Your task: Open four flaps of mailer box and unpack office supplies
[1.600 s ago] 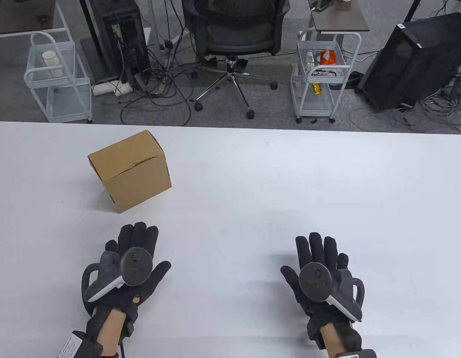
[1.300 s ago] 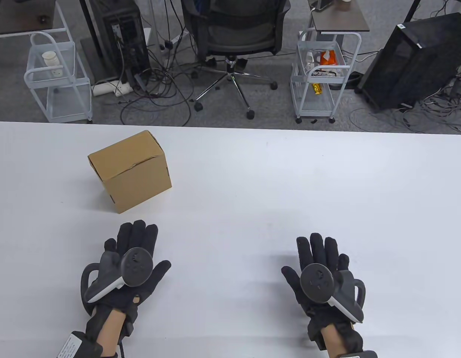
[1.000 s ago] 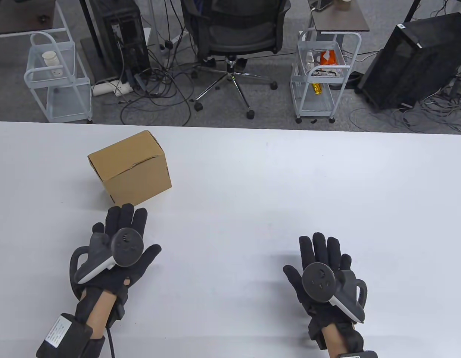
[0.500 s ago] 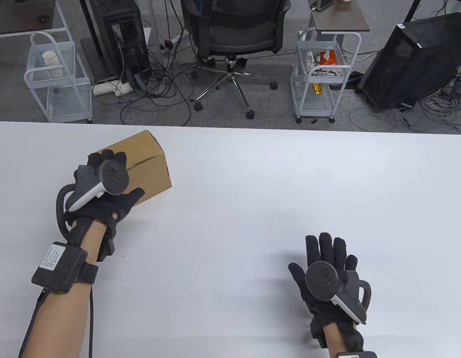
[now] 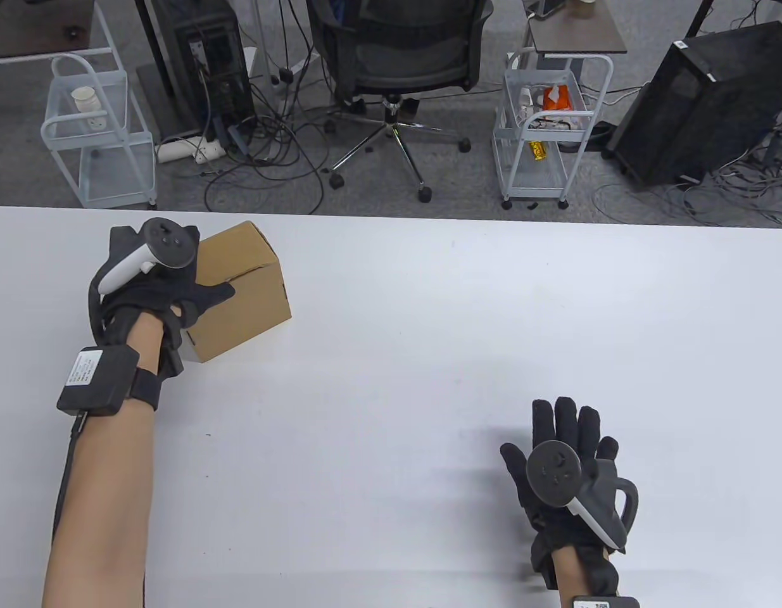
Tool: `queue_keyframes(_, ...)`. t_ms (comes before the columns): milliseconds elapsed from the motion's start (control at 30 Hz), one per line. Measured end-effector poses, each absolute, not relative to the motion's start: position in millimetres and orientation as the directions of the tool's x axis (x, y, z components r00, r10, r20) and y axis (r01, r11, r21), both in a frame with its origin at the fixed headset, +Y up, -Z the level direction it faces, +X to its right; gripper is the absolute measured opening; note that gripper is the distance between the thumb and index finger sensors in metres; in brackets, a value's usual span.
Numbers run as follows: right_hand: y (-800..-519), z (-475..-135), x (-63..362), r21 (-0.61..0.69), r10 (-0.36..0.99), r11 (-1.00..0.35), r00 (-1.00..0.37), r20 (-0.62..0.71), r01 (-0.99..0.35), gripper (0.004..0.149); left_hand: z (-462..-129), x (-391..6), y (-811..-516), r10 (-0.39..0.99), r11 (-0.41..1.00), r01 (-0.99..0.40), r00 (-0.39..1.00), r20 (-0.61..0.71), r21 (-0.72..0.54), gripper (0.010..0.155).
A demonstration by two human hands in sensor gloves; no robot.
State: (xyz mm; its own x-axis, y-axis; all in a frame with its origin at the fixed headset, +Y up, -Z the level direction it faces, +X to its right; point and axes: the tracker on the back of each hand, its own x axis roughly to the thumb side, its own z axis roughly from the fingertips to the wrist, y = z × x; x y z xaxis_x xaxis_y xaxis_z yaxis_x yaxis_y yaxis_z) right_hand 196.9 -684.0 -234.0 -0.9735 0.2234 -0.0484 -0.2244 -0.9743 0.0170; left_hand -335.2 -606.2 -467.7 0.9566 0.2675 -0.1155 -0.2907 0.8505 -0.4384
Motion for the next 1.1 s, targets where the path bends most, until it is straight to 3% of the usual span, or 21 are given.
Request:
queue_keyframes(267, -684, -235, 196, 0.027, 0.208, -0.977, -0.976, -0.058, -0.21, 0.077, -478, -341, -616, 0.228, 0.851, -0.246, 0.969, -0.096, -0.464, 0.11)
queue_keyframes(633, -685, -236, 193, 0.037, 0.22, -0.975, -0.975, -0.04, -0.221, 0.077, -466, -325, -611, 0.196, 0.924, -0.181, 0.98, 0.013, -0.336, 0.106)
queue_keyframes(867, -685, -238, 193, 0.042, 0.242, -0.969, -0.97, -0.022, -0.243, 0.077, -442, -297, -602, 0.124, 0.95, -0.074, 0.981, 0.151, -0.303, 0.107)
queue_keyframes(1100, -687, -240, 191, 0.058, 0.271, -0.961, -0.963, 0.01, -0.27, 0.077, -405, -251, -590, 0.18, 0.955, -0.088, 0.931, 0.317, -0.283, 0.107)
